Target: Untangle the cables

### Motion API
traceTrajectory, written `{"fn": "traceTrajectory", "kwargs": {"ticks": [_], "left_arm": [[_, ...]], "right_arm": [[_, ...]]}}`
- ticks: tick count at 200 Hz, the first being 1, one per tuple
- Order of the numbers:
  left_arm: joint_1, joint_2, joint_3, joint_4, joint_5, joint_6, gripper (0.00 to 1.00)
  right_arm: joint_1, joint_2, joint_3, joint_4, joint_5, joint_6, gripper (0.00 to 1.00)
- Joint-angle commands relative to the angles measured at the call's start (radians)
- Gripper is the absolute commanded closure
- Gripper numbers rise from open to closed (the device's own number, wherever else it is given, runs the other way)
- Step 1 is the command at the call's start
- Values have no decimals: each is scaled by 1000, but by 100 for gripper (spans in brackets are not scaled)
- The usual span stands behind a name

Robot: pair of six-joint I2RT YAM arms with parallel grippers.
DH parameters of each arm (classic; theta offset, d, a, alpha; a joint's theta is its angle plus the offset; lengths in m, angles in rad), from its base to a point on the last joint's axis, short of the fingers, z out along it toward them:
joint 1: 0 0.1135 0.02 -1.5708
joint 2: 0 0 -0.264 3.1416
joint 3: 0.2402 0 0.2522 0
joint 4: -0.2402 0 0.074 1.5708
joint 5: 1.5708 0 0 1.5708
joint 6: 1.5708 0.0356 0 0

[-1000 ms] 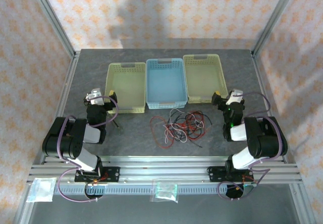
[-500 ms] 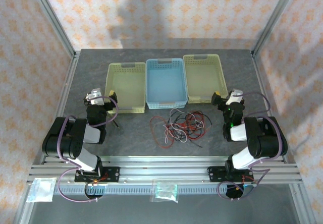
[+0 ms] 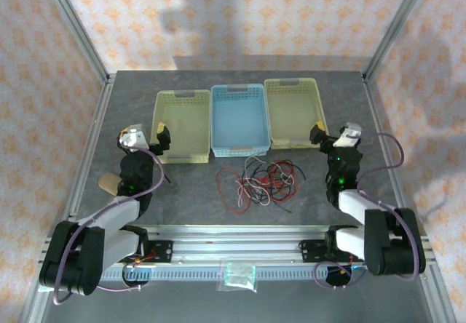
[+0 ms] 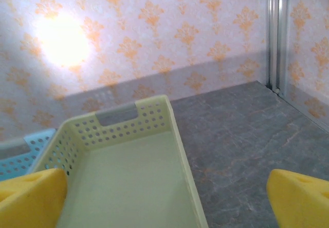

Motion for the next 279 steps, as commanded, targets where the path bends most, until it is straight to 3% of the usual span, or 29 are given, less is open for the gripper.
{"fn": "traceTrajectory", "kwargs": {"ticks": [1, 15, 35, 62, 75, 99, 125, 174, 216, 244, 279], "left_arm": [[-7, -19, 89, -252, 50, -133, 0], [-7, -15, 137, -353, 28, -257, 1], [-6, 0, 223, -597, -96, -477, 1], [-5, -11, 239, -677, -20, -567, 0], [-7, -19, 259, -754, -23, -623, 1], [-41, -47, 284, -854, -61, -700, 1], [-176, -40, 332, -948, -136, -748, 1], [-488, 91, 502, -1089, -279, -789, 1], [-697, 288, 701, -1173, -278, -800, 1], [-783, 373, 778, -1186, -221, -813, 1], [-837, 375, 759, -1171, -185, -873, 1]], "right_arm": [[-6, -48, 80, -164, -58, 68, 0], [-6, -66, 127, -265, -54, 132, 0], [-8, -89, 193, -441, 38, 252, 0], [-20, -127, 223, -594, 71, 364, 0], [-21, -129, 259, -708, 128, 454, 0], [-23, -124, 302, -834, 100, 511, 0], [-23, -122, 323, -910, 34, 499, 0], [-3, -7, 507, -1158, -95, 315, 0], [100, 69, 602, -1348, -97, 306, 0], [167, 47, 600, -1425, -107, 329, 0], [261, -13, 559, -1456, -124, 432, 10]]}}
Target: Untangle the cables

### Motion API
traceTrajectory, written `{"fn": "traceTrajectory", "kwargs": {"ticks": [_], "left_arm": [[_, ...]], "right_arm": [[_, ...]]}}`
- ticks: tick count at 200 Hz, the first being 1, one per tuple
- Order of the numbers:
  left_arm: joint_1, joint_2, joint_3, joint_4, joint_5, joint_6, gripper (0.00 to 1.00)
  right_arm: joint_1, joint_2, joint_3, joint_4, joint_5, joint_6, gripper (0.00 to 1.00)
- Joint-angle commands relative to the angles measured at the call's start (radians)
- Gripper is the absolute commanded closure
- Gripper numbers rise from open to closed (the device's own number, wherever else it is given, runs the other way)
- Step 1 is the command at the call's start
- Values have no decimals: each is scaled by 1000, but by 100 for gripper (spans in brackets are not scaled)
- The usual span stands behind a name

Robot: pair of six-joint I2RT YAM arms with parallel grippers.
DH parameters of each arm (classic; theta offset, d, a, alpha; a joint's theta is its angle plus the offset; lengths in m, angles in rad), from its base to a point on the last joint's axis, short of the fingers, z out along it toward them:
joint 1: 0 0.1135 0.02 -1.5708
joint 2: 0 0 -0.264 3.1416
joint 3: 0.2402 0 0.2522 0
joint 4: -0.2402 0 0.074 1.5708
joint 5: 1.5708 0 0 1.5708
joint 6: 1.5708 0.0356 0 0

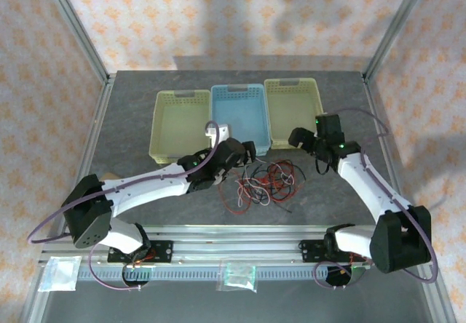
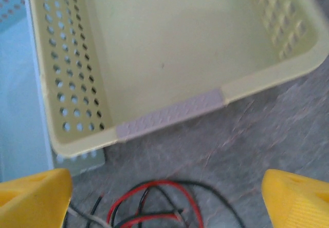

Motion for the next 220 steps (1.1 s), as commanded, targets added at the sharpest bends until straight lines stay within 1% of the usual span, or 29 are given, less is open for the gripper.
{"fn": "traceTrajectory", "kwargs": {"ticks": [1, 11, 31, 36, 42, 51, 63, 82, 101, 117, 138, 154, 163, 193, 220], "left_arm": [[-26, -18, -5, -36, 15, -62, 1], [-30, -33, -31, -41, 23, -109, 1], [-30, -48, -48, -107, 34, -194, 1], [-30, -49, -48, -126, 34, -205, 1], [-29, -50, -52, -140, 39, -210, 1], [-30, -55, -59, -146, 52, -203, 1], [-30, -69, -87, -117, 80, -181, 0], [-28, -121, -149, -57, 114, -172, 1], [-26, -202, -235, 21, 129, -181, 1], [-15, -276, -311, 79, 131, -203, 1], [15, -368, -424, 185, 168, -211, 0], [55, -422, -497, 262, 213, -218, 1], [85, -442, -529, 312, 263, -212, 0], [153, -441, -585, 456, 396, -176, 1], [156, -372, -545, 439, 420, -140, 0]], "right_arm": [[57, -68, -20, -69, -18, 78, 10], [101, -81, -25, -66, -17, 118, 14], [212, -90, -24, -60, 7, 212, 24], [238, -88, -21, -58, 14, 235, 27], [271, -85, -20, -51, 20, 266, 32], [315, -77, -16, -37, 31, 309, 36], [371, -55, -2, -29, 49, 363, 42], [439, -5, 30, -35, 76, 429, 49], [490, 52, 53, -30, 90, 468, 52], [515, 92, 68, -30, 98, 483, 54], [523, 147, 88, -21, 113, 488, 56], [523, 193, 115, -44, 135, 491, 59], [523, 212, 126, -49, 136, 491, 59], [523, 265, 158, -57, 146, 489, 61], [523, 311, 183, -75, 151, 485, 62]]}}
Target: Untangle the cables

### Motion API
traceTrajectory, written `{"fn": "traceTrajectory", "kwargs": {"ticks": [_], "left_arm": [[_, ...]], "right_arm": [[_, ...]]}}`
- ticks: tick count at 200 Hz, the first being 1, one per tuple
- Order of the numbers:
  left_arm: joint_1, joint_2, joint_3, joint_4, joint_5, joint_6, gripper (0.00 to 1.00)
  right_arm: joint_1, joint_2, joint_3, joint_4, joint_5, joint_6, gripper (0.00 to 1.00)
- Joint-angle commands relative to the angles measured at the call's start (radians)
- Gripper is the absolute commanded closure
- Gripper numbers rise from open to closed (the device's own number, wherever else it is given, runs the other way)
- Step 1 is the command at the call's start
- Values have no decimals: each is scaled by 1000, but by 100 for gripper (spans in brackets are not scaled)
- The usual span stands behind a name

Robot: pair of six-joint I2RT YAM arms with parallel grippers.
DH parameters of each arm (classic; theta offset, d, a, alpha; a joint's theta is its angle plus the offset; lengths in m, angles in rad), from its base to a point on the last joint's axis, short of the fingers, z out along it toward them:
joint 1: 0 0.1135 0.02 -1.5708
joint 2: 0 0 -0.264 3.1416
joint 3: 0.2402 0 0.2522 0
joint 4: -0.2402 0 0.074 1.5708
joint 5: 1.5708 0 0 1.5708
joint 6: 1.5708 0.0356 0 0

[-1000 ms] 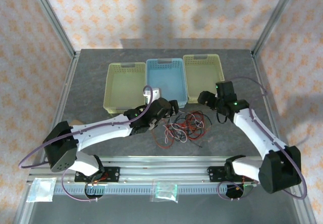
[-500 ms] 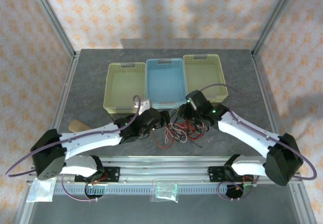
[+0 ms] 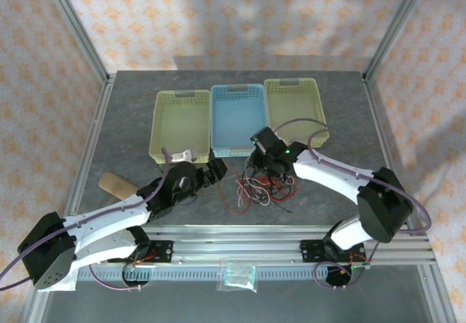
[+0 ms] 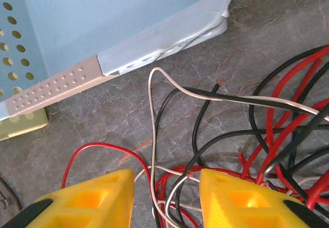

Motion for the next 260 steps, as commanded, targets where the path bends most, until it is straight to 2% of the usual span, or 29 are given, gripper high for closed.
{"fn": "traceTrajectory", "kwargs": {"ticks": [1, 39, 81, 214, 260], "left_arm": [[4, 51, 33, 77, 81, 46, 0], [4, 132, 43, 103, 106, 42, 1], [4, 162, 49, 108, 99, 46, 0], [7, 162, 36, 124, 53, 12, 1], [9, 160, 29, 110, 28, -1, 0]], "right_arm": [[3, 33, 42, -40, 49, 12, 62], [-1, 56, 52, -64, 67, 16, 64], [-3, 0, 66, -94, 98, 20, 61], [-4, 100, 33, 1, -22, 1, 66], [-3, 128, 22, 41, 1, 18, 71]]}}
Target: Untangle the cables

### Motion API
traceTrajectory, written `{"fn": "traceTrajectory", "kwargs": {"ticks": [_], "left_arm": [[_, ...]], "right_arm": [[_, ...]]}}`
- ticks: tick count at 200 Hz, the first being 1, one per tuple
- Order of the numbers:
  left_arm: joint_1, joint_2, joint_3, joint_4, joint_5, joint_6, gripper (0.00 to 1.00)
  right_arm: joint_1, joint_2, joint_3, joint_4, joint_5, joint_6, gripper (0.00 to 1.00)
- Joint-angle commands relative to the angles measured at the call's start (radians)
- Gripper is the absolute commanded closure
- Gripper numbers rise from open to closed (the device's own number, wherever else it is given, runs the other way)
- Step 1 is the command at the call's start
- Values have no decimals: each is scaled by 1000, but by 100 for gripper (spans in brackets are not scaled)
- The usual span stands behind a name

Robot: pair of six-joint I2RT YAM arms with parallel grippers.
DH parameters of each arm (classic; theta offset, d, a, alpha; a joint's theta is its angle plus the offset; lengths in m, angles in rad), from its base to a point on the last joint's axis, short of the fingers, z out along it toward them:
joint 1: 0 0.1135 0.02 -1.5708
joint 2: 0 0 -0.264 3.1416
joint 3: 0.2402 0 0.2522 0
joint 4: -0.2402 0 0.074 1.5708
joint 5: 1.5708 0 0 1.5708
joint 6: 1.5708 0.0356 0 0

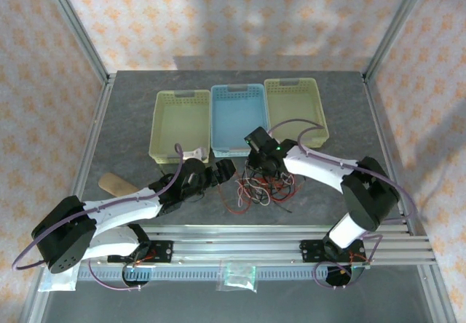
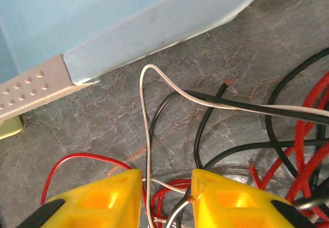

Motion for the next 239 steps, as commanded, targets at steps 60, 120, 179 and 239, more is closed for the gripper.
{"fn": "traceTrajectory", "kwargs": {"ticks": [60, 120, 179, 239], "left_arm": [[10, 47, 35, 30, -49, -21, 1], [9, 117, 99, 14, -48, 0, 0], [9, 198, 156, 36, -39, 0, 1], [6, 300, 239, 11, -5, 12, 1]], "right_arm": [[-4, 15, -19, 52, 54, 9, 82], [-3, -84, -55, 110, 68, -48, 100], [-3, -256, -113, 160, 77, -106, 100], [-4, -400, -160, 201, 112, -159, 100]]}}
